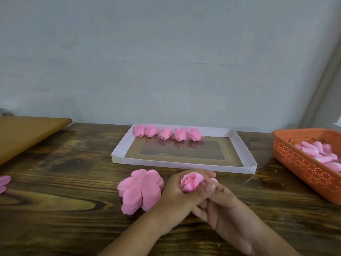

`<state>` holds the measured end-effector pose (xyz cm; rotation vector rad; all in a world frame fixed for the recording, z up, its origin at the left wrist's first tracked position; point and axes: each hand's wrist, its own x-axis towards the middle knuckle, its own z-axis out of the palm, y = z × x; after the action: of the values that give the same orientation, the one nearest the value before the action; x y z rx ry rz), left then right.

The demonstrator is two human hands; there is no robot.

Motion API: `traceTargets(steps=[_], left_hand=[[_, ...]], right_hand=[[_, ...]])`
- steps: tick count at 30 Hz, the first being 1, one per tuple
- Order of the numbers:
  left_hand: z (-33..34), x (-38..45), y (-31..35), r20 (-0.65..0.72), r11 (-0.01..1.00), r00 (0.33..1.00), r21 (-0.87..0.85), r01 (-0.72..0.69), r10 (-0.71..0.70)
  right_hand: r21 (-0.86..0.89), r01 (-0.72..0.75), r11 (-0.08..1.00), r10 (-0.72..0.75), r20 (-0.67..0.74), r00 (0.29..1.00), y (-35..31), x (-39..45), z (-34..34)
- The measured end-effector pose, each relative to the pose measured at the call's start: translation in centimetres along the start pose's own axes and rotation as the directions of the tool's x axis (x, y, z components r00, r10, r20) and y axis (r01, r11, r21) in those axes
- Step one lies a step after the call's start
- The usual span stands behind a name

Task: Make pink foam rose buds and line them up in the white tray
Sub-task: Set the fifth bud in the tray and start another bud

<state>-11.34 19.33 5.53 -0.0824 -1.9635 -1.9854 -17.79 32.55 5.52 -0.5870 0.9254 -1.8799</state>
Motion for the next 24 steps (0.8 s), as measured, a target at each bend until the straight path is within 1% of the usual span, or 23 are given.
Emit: traceTargets(steps=[2, 4, 5, 6, 7, 8, 9, 10, 11, 12, 14, 15, 16, 17, 18, 19, 21, 22, 23, 24], left_hand=[[0.1, -0.1, 0.2, -0.023, 0.999, 0.998, -0.013, 0.052, -0.052], [0.2, 0.0, 0.3, -0.064, 0.992, 0.992, -0.071, 0.105, -0.11], [0.2, 0.0, 0.3, -0.085, 0.985, 0.987, -0.117, 0.126, -0.137], [0.3, 0.1, 0.4, -0.109, 0.976, 0.98, -0.164, 0.145, -0.164], [0.2, 0.2, 0.4, -0.134, 0.964, 0.972, -0.21, 0.161, -0.192], [0.2, 0.3, 0.5, -0.152, 0.952, 0.965, -0.254, 0.172, -0.215], [0.1, 0.3, 0.5, -0.156, 0.941, 0.959, -0.284, 0.185, -0.236], [0.1, 0.3, 0.6, -0.152, 0.934, 0.954, -0.294, 0.205, -0.257], [0.1, 0.3, 0.6, -0.142, 0.929, 0.949, -0.288, 0.231, -0.28], [0.2, 0.2, 0.4, -0.133, 0.926, 0.945, -0.278, 0.255, -0.3], [0.4, 0.2, 0.4, -0.139, 0.92, 0.932, -0.262, 0.292, -0.336], [0.5, 0.2, 0.3, -0.143, 0.917, 0.928, -0.266, 0.298, -0.343], [0.6, 0.2, 0.3, -0.143, 0.915, 0.929, -0.277, 0.293, -0.341], [0.6, 0.2, 0.4, -0.14, 0.915, 0.933, -0.289, 0.281, -0.331], [0.6, 0.1, 0.6, -0.132, 0.916, 0.938, -0.296, 0.272, -0.321], [0.6, 0.0, 0.8, -0.121, 0.917, 0.942, -0.298, 0.267, -0.313], [0.6, -0.1, 1.0, -0.108, 0.916, 0.946, -0.305, 0.261, -0.306], [0.4, -0.1, 1.0, -0.097, 0.91, 0.946, -0.318, 0.264, -0.309], [0.3, -0.1, 1.0, -0.074, 0.902, 0.947, -0.336, 0.271, -0.311], [0.2, -0.2, 1.0, -0.044, 0.895, 0.95, -0.352, 0.274, -0.308]], right_hand=[[-0.05, 0.006, 0.999, -0.007, -0.011, 1.0, 0.1, 0.1, -0.1], [-0.096, 0.027, 0.995, -0.033, -0.064, 0.997, 0.3, 0.0, 0.1], [-0.164, 0.058, 0.985, -0.073, -0.086, 0.994, 0.4, 0.1, 0.2], [-0.291, 0.096, 0.952, -0.133, -0.107, 0.985, 0.6, 0.0, 0.3], [-0.48, 0.135, 0.867, -0.225, -0.135, 0.965, 0.9, 0.0, 0.4], [-0.692, 0.158, 0.704, -0.349, -0.144, 0.926, 1.1, -0.2, 0.4], [-0.863, 0.158, 0.481, -0.462, -0.096, 0.882, 1.4, -0.3, 0.2], [-0.952, 0.141, 0.273, -0.527, -0.025, 0.85, 1.6, -0.5, 0.1], [-0.983, 0.134, 0.129, -0.553, 0.041, 0.832, 1.9, -0.5, -0.1], [-0.991, 0.13, 0.038, -0.561, 0.087, 0.823, 2.0, -0.6, -0.2], [-0.989, 0.112, -0.101, -0.574, 0.149, 0.805, 2.1, -0.5, -0.5], [-0.983, 0.121, -0.139, -0.577, 0.179, 0.797, 2.0, -0.4, -0.6], [-0.978, 0.153, -0.14, -0.581, 0.206, 0.787, 1.8, -0.4, -0.6], [-0.975, 0.197, -0.1, -0.583, 0.218, 0.783, 1.7, -0.4, -0.6], [-0.972, 0.235, -0.013, -0.573, 0.2, 0.795, 1.8, -0.5, -0.5], [-0.962, 0.244, 0.121, -0.547, 0.141, 0.825, 1.9, -0.5, -0.3], [-0.89, 0.165, 0.426, -0.421, -0.033, 0.907, 2.0, -0.6, 0.4], [-0.83, 0.111, 0.546, -0.343, -0.101, 0.934, 2.0, -0.6, 0.6], [-0.756, 0.071, 0.651, -0.266, -0.139, 0.954, 1.8, -0.7, 0.8], [-0.673, 0.049, 0.738, -0.197, -0.145, 0.97, 1.6, -0.7, 1.2]])
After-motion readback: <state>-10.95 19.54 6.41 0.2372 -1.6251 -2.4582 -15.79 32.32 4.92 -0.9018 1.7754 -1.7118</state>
